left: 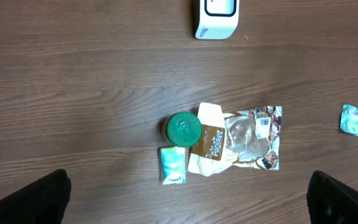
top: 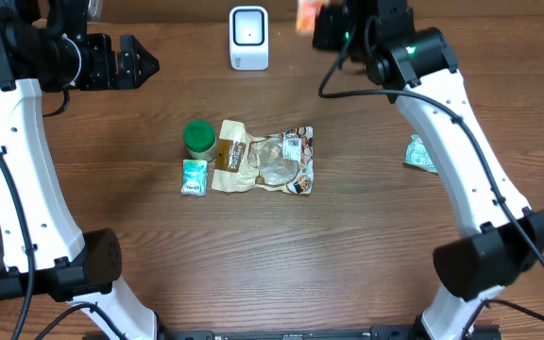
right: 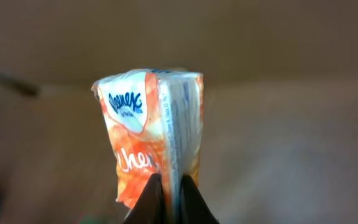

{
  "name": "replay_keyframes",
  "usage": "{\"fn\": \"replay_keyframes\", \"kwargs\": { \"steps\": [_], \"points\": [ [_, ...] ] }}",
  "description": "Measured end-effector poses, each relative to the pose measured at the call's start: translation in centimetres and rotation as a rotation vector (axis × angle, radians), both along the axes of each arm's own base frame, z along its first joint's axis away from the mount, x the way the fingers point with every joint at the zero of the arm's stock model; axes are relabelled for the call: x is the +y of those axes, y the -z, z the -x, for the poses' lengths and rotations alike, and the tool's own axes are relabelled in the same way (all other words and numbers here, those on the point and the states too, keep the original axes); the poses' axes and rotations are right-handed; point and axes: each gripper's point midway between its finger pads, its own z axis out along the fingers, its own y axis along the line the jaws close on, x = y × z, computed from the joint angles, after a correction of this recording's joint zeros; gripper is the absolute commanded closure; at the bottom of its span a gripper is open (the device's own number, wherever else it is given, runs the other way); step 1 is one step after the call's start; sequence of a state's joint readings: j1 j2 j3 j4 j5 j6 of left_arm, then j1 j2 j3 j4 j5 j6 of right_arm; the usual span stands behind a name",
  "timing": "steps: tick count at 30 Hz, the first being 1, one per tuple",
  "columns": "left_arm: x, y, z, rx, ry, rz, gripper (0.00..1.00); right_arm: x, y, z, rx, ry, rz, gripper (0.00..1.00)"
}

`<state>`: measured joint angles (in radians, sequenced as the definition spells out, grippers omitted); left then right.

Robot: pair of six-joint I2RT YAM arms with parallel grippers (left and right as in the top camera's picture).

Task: Scan the item barcode
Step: 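Hold the orange packet up to the white scanner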

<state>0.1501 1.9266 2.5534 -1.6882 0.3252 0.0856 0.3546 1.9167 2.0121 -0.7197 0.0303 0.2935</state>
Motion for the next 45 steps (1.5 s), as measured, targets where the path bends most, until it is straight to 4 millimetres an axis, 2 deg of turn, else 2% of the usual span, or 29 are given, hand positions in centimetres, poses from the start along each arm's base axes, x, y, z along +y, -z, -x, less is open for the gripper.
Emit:
{"fn": "replay_keyframes", "kwargs": {
  "steps": [2, 4, 9, 12, 22, 26, 29, 38, 45],
  "points": [
    [0.0, 0.0, 0.0, 0.0, 0.0, 0.0, 0.0, -0.2, -0.6, -2.9, -0.123, 0.04, 0.078, 0.96],
    [0.0, 0.0, 0.0, 0.0, 0.0, 0.0, 0.0, -0.1, 0.8, -5.2, -0.187, 0.065, 0.174, 0.96],
    [0.0, 0.0, 0.0, 0.0, 0.0, 0.0, 0.0, 2.4, 8.2, -9.5, -0.259, 0.044, 0.444, 0.96],
    [0.0, 0.0, 0.0, 0.0, 0.0, 0.0, 0.0, 4.3, 11.2, -10.7, -0.316, -0.005, 0.603, 0.96],
    [0.0, 0.0, 0.0, 0.0, 0.0, 0.0, 0.0, 9.5, 16.2, -10.8, -0.415, -0.21, 0.898, 0.96],
    [0.0, 0.0, 0.0, 0.0, 0.0, 0.0, 0.0, 10.5, 18.5, -10.8, -0.426, -0.29, 0.997, 0.96],
    [0.0, 0.0, 0.0, 0.0, 0.0, 0.0, 0.0, 10.6, 19.6, -10.7, -0.421, -0.321, 1.036, 0.96],
    [0.0, 0.0, 0.0, 0.0, 0.0, 0.0, 0.0, 10.9, 19.3, -10.7, -0.431, -0.315, 1.047, 0.96],
    [0.0, 0.0, 0.0, 0.0, 0.0, 0.0, 0.0, 11.3, 20.8, -9.2, -0.332, -0.318, 0.984, 0.96]
  ]
}}
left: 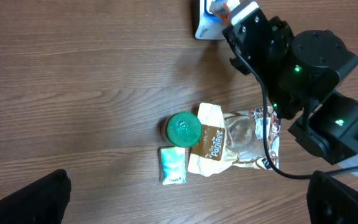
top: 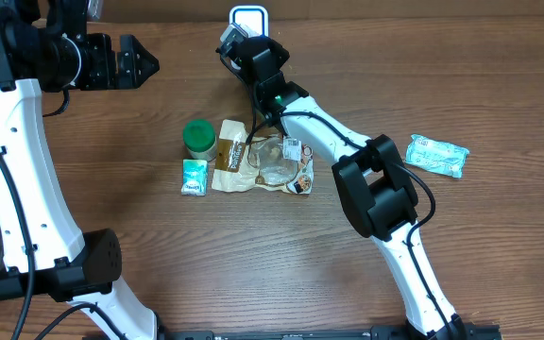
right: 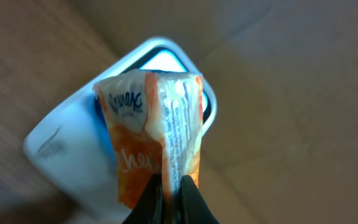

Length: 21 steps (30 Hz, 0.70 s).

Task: Scan the item barcode
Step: 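Hold the orange packet up to the white scanner, then carry the orange packet right and set it beside the green pack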

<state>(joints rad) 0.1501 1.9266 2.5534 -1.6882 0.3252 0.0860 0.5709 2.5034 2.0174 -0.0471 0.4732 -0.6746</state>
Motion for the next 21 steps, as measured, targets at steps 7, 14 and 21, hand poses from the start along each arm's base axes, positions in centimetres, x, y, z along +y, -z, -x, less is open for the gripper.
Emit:
{"fn": "replay_keyframes", "kwargs": {
  "steps": [7, 14, 21],
  "points": [
    [0.0, 0.0, 0.0, 0.002, 0.0, 0.001, 0.0, -4.9, -7.9, 4.9, 0.128, 0.242, -0.164, 0.96],
    [0.0, 0.0, 0.0, 0.002, 0.0, 0.001, 0.0, -11.9, -14.1, 12.7, 0.418, 0.445, -0.532, 0.96],
    [0.0, 0.0, 0.0, 0.002, 0.0, 0.0, 0.0, -21.3, -6.7, 17.0, 0.875, 0.719, -0.688, 0.96]
  ]
}}
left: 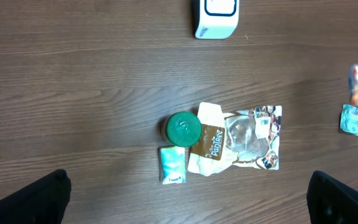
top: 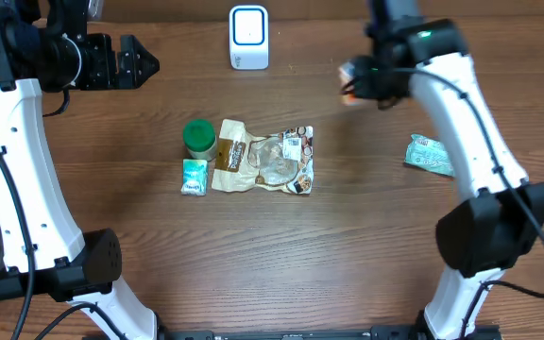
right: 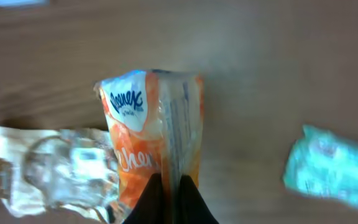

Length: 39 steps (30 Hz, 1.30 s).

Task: Scan the item barcode

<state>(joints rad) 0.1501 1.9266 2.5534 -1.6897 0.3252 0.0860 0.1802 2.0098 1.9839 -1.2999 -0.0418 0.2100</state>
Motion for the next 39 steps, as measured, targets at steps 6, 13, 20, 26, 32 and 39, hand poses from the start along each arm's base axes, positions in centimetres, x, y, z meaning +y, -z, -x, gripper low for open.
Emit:
{"fn": "replay_keyframes", "kwargs": {
  "steps": [6, 13, 20, 26, 32, 39],
  "points": [
    [0.0, 0.0, 0.0, 0.001, 0.0, 0.0, 0.0, -4.2, 7.1, 2.5, 0.187, 0.114, -0.041, 0.96],
    [0.0, 0.0, 0.0, 0.0, 0.0, 0.0, 0.0, -8.8, 12.4, 5.0, 0.277, 0.238, -0.039, 0.51],
    [-0.3, 0.0, 0.0, 0.0, 0.006, 0.001, 0.0, -9.3, 11.6, 6.3, 0.341, 0.242, -0.089, 0.46],
    [-0.3, 0.0, 0.0, 0.001, 0.006, 0.0, 0.0, -6.3, 6.5, 3.9, 0.266, 0.155, -0.197, 0.47],
    [-0.3, 0.0, 0.0, 0.0, 0.006, 0.0, 0.0, -0.1, 5.3, 2.7, 0.201, 0.005, -0.279, 0.39],
    [0.0, -0.9, -1.5, -0.072, 0.0, -0.012, 0.01, 7.1, 7.2, 3.1, 0.18, -0.155, -0.302, 0.36]
  ]
}}
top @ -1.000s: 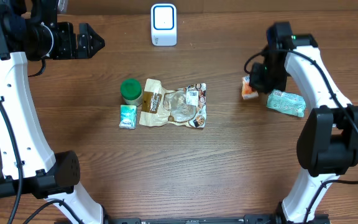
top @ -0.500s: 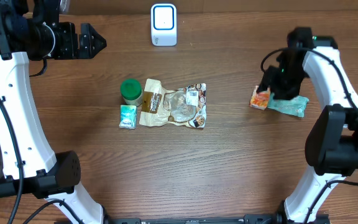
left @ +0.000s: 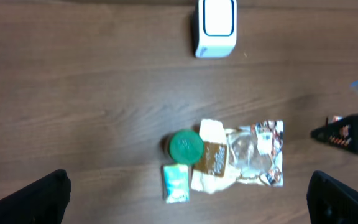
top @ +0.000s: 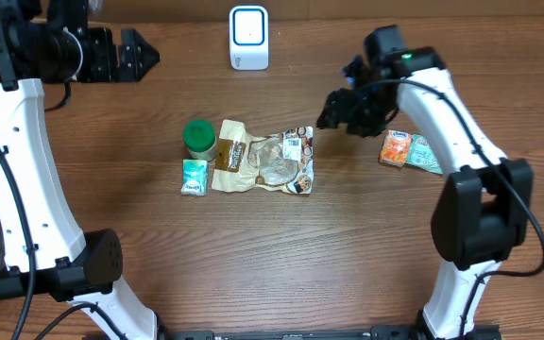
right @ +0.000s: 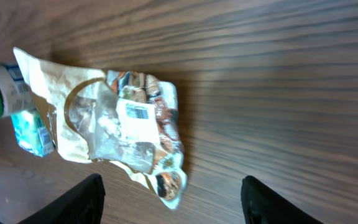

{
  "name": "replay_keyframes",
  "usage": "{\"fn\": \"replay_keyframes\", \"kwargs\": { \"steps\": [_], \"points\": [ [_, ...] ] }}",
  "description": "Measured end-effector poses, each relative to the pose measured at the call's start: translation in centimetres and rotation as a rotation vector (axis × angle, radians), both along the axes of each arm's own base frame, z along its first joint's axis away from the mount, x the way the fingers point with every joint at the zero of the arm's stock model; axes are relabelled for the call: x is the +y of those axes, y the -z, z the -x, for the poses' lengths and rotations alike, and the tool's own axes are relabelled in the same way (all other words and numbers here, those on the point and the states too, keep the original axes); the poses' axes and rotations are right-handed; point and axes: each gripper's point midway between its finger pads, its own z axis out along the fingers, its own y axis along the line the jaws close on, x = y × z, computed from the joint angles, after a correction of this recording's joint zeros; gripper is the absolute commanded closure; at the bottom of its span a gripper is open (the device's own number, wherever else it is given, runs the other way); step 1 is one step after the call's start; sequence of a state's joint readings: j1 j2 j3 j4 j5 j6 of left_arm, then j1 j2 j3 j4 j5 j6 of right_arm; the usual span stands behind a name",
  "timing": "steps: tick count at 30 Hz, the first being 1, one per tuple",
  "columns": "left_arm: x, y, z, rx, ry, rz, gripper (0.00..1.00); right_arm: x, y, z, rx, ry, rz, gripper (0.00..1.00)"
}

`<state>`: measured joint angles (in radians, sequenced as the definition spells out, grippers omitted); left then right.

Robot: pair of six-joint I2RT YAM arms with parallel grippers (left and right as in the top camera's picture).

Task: Scan the item barcode

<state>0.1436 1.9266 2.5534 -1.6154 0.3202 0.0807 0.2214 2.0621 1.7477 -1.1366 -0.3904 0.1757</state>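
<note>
The white scanner stands at the back middle of the table, also in the left wrist view. An orange tissue pack lies flat on the right, touching a teal pack. My right gripper hangs open and empty just right of the crumpled snack bag. In its wrist view the right gripper looks down on the snack bag and its white barcode label. My left gripper is open, high at the back left.
A green-lidded cup and a small teal pack sit against the snack bag's left side; the cup and small pack also show in the left wrist view. The table's back edge runs just behind the scanner.
My right gripper was shut on the orange tissue pack above the table's right side. Now the pack lies beside the teal pack, and the gripper is open nearer the snack bag. The left wrist view shifted slightly.
My right gripper first held the orange tissue pack up at the back, right of the scanner. Then it held the pack right at the scanner's face. Afterwards it had the pack over the right side, and now the pack lies there, released.
</note>
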Motion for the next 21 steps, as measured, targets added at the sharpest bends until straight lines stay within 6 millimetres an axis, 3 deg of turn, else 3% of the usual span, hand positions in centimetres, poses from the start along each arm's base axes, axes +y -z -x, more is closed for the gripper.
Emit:
{"fn": "replay_keyframes", "kwargs": {
  "steps": [4, 8, 12, 15, 21],
  "points": [
    [0.1, -0.3, -0.4, -0.019, -0.003, -0.003, 0.0, 2.0, 2.5, 2.1, 0.087, -0.041, -0.014, 0.5],
    [0.1, -0.3, -0.4, -0.018, -0.017, 0.006, 0.0, 6.3, 2.4, 3.5, 0.093, -0.117, -0.086, 0.63],
    [0.1, -0.2, -0.4, -0.01, -0.031, 0.017, 0.0, 12.3, 1.9, 4.2, 0.039, -0.135, -0.12, 0.64],
    [0.1, 0.2, -0.5, 0.008, -0.039, 0.025, 0.0, 16.6, 2.0, 4.1, -0.033, -0.036, -0.089, 0.63],
    [-0.7, 1.1, -1.1, 0.029, -0.019, 0.027, 0.0, 19.6, 3.8, 5.2, -0.082, 0.083, 0.008, 0.6]
  ]
}}
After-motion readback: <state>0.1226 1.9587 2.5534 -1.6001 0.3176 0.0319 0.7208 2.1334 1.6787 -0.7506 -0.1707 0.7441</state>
